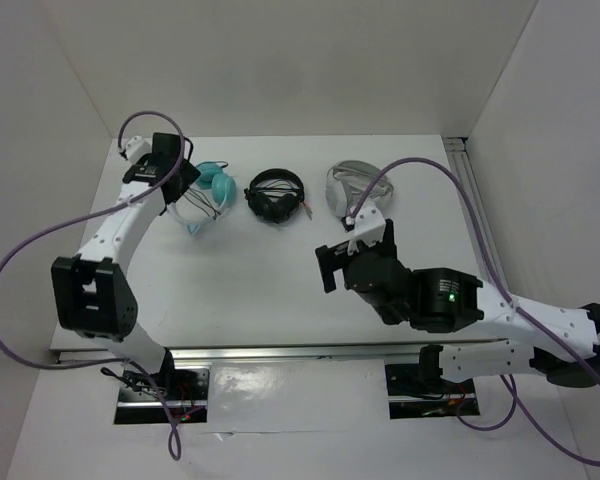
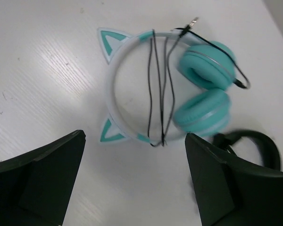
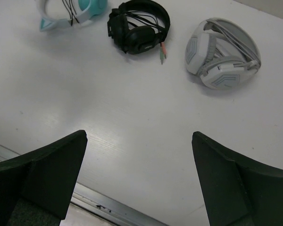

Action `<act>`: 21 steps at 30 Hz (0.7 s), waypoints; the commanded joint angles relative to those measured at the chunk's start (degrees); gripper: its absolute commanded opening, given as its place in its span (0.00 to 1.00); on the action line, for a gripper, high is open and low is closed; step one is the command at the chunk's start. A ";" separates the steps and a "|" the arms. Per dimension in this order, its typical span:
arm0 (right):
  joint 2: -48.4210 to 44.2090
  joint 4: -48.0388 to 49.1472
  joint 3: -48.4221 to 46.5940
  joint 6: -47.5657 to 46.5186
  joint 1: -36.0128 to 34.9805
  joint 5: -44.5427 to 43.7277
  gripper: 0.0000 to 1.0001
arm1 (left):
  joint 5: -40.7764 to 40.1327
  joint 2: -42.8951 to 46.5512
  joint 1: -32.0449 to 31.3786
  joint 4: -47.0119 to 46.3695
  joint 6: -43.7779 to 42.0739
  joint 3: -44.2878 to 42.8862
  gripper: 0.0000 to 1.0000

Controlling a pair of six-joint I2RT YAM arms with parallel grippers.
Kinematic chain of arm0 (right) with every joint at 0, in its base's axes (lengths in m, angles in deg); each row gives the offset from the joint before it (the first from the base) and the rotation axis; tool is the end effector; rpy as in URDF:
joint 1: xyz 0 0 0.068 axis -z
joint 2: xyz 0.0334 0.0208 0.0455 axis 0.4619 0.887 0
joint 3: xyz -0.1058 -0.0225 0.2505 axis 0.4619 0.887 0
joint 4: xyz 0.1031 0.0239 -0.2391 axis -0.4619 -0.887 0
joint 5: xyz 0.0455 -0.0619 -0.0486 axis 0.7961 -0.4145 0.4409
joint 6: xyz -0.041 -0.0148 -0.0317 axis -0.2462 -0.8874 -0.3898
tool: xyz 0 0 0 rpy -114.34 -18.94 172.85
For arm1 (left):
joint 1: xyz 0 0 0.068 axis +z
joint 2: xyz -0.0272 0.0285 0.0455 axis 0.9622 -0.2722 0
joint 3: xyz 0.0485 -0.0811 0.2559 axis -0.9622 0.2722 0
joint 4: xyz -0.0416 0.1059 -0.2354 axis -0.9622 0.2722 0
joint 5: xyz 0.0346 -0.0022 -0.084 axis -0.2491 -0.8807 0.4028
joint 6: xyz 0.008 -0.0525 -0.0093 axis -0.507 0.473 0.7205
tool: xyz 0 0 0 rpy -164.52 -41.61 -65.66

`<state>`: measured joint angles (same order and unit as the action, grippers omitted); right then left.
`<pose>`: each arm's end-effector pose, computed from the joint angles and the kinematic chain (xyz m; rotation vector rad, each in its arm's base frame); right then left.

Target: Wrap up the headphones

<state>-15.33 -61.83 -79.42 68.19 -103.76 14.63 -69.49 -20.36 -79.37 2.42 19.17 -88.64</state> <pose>0.0711 0.1763 0.3831 -0.4623 1.8583 0.1977 0.3706 -0.0148 0.2956 -1.1986 1.9139 0.0955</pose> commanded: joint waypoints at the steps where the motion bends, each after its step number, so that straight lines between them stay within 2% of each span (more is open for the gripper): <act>1: 1.31 -10.88 -9.75 9.25 -0.48 -6.62 0.99 | 8.10 10.77 -0.28 6.27 -3.48 -0.94 1.00; 2: 1.32 -12.67 -11.16 10.14 -0.48 -6.62 0.99 | 9.00 17.15 -0.28 5.49 -7.14 0.38 1.00; 7: -1.39 -21.64 -15.38 14.71 -0.48 -6.10 0.99 | 11.12 37.66 -2.04 3.73 -18.32 10.05 1.00; 10: -3.24 -26.56 -18.45 16.04 0.05 -6.10 0.99 | 11.12 48.45 -2.57 8.46 -22.46 11.55 1.00; 14: -8.33 -30.96 -21.71 16.74 0.57 -5.57 0.99 | 11.12 60.58 -2.57 14.00 -25.81 12.17 1.00; 21: -17.22 -32.90 -22.42 15.43 1.98 -3.11 0.99 | 12.87 72.83 -2.57 21.12 -26.16 10.41 1.00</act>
<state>-30.68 -91.49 -100.20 83.27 -102.60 11.33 -58.54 50.30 -81.87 20.17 -4.93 -77.38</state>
